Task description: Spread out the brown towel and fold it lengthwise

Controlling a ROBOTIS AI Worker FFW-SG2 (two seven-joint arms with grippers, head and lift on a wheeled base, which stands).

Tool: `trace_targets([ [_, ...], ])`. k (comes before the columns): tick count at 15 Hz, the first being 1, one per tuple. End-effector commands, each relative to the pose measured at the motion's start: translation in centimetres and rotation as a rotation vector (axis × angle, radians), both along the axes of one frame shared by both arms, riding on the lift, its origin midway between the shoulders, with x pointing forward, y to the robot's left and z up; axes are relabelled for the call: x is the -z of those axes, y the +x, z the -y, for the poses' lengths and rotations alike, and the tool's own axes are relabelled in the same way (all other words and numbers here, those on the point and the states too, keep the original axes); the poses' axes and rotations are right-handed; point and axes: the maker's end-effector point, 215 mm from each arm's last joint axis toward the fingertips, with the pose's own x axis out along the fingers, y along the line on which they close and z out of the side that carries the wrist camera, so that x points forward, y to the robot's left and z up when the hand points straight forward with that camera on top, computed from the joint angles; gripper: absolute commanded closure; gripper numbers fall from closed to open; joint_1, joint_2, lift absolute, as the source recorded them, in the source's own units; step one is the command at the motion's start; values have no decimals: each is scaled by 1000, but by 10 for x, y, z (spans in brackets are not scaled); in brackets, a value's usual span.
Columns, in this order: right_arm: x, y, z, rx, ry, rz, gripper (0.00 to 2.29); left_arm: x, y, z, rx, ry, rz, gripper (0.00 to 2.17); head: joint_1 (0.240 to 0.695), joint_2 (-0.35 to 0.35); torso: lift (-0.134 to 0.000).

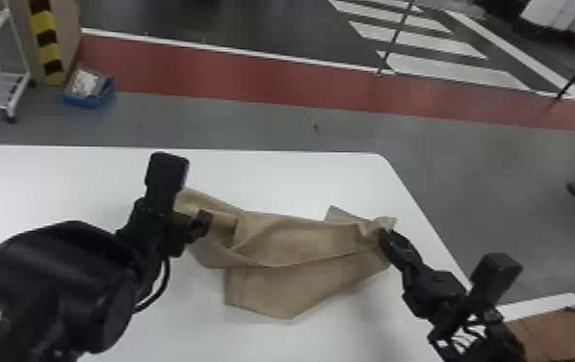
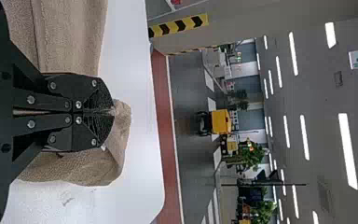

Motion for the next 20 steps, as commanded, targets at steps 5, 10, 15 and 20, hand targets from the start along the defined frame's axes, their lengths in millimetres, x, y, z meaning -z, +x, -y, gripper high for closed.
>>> trace_targets([
  [5, 0, 4, -2, -4, -1, 1, 1480, 14, 2, -4, -2, 47, -16, 390, 695, -350, -124],
  [10, 1, 7, -1, -1, 3, 2, 1480, 24, -6, -9, -3, 75, -46, 1538, 695, -350, -124],
  [15, -7, 9, 0, 0, -5, 24, 1480, -4, -16, -8, -10, 12, 4, 1713, 695, -350, -124],
  [20, -70, 9, -4, -15, -43, 115, 1480, -71, -30, -53, -65, -78, 112, 1713, 695, -350, -124],
])
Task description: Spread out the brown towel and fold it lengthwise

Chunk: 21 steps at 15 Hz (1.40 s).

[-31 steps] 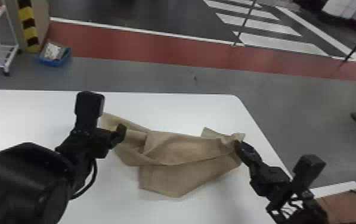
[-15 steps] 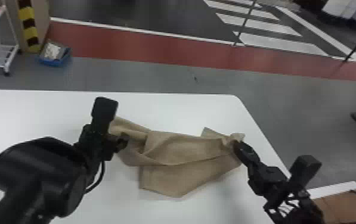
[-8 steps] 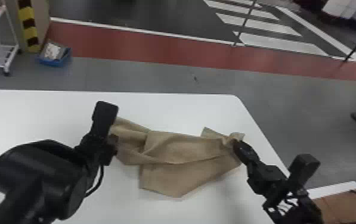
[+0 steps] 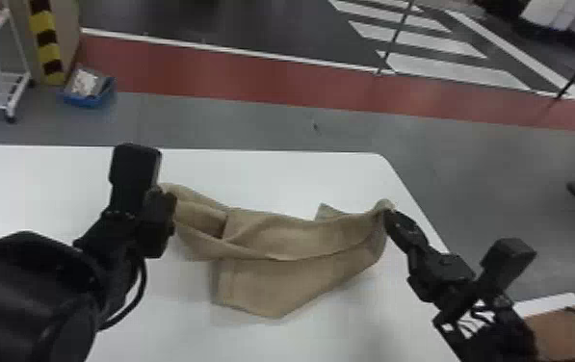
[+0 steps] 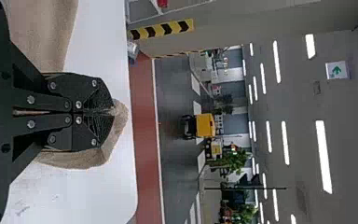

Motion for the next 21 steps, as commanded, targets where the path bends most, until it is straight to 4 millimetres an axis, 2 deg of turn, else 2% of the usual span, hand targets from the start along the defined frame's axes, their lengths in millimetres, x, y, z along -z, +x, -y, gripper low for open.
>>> trace_targets([
  [1, -39, -2, 12, 17, -28, 49, 1480, -35, -13, -30, -33, -46, 60, 1713, 695, -350, -124],
  [5, -109, -7, 63, 96, -6, 124, 1480, -91, -37, -60, -76, -115, 151, 1713, 695, -350, -124],
  [7, -131, -6, 104, 160, -9, 115, 1480, -121, -46, -69, -86, -130, 206, 1713, 678, -350, -124],
  [8, -136, -4, 116, 164, -17, 92, 1480, -132, -52, -80, -102, -139, 222, 1713, 662, -350, -124],
  [9, -136, -4, 120, 162, -28, 75, 1480, -141, -58, -81, -104, -148, 238, 1713, 632, -350, -124],
  [11, -130, -1, 112, 143, -49, 54, 1480, -147, -63, -82, -107, -154, 247, 1713, 615, -350, -124],
  [12, -120, 6, 101, 128, -58, 35, 1480, -144, -63, -81, -104, -145, 236, 1713, 611, -350, -124],
  [15, -94, 43, 63, 76, -77, -13, 1480, -129, -50, -87, -117, -115, 213, 1713, 621, -350, -124],
  [18, -83, 96, 27, 13, -30, -35, 1480, -102, -21, -111, -147, -93, 176, 1713, 632, -350, -124],
  [19, -83, 111, 15, -5, -19, -38, 1480, -102, -7, -113, -136, -110, 190, 1713, 633, -337, -124],
  [21, -98, 148, -11, -37, -14, -17, 1480, -100, 29, -132, -146, -132, 192, 1713, 622, -270, -124],
])
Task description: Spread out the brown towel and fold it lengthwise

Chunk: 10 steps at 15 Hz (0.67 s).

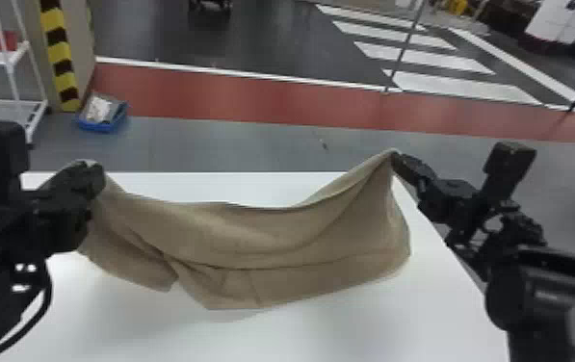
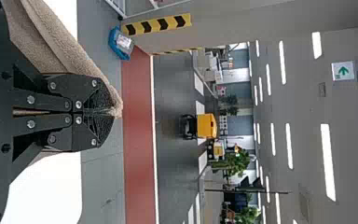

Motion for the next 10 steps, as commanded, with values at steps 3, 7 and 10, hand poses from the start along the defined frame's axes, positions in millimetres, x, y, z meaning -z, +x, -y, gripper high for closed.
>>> trace_targets([
  [3, -48, 74, -37, -65, 44, 59, 1480, -36, 71, -30, -8, -43, 80, 1710, 581, -206, -124],
  [7, -70, 83, -39, -105, 98, 98, 1480, -94, 82, -49, 6, -64, 193, 1710, 475, -146, -124],
  [10, -26, 29, -7, -113, 96, 93, 1480, -76, 23, -55, 20, -104, 225, 1713, 453, -137, -124],
])
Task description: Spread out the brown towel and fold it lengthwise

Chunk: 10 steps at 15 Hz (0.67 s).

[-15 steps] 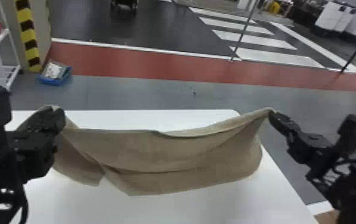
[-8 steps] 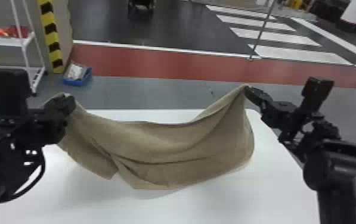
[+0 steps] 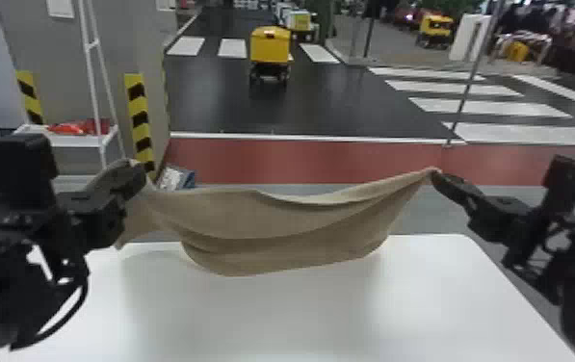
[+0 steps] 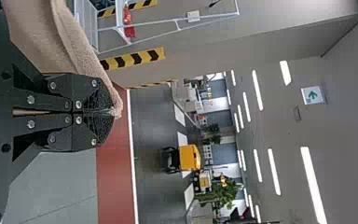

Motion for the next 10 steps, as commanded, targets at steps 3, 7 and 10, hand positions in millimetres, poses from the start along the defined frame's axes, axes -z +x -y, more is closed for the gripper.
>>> trace_targets([
  [3, 71, -98, 62, 16, -5, -40, 1480, 78, -78, 1, -7, -19, -56, 1710, 519, -170, -124],
  [7, 116, -152, 96, 52, -2, -70, 1480, 168, -124, 25, 37, 49, -225, 1555, 695, -276, -124],
  [10, 128, -160, 101, 61, 10, -85, 1480, 210, -143, 31, 69, 90, -334, 46, 695, -330, -124],
])
